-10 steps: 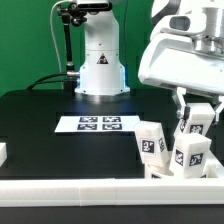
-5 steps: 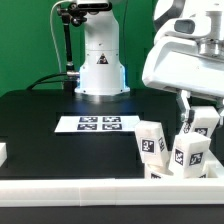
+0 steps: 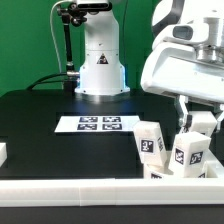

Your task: Assemble stool

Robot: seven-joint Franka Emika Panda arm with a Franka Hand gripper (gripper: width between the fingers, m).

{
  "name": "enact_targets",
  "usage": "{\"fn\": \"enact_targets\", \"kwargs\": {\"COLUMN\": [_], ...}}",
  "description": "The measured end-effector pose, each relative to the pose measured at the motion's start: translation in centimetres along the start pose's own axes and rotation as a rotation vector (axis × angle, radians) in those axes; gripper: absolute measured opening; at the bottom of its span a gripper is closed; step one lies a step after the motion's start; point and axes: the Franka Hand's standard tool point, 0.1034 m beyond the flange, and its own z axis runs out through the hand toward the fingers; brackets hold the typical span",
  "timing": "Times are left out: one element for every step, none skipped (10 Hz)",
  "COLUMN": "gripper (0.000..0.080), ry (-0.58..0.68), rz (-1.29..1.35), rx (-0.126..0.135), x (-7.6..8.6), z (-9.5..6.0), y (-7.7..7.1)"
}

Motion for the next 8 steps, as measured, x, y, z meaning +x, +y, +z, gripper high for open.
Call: {"fn": "enact_targets", "kwargs": {"gripper": [0.0327,0.0327,0.0327,0.0327,0.0327,0.0327,0.0327,0.0327], "ry": [0.01,0.01,0.01,0.01,0.01,0.011,0.037,0.046], "rz": [-0.001,-0.001,-0.001,-0.001,-0.001,-0.001,0.002,0.01], "rx": [0.001,0.001,0.001,0.001,0.001,0.001,0.006,0.008], "x": [-0.01,0.02,0.02,0.02,0.02,0.02,0.07,0.06], "z": [-0.02,-0.02,-0.02,-0.02,-0.02,-0.01,0.03,0.01], "y": [0.02,0.01,0.01,0.01,0.01,0.03,0.14,0.12]}}
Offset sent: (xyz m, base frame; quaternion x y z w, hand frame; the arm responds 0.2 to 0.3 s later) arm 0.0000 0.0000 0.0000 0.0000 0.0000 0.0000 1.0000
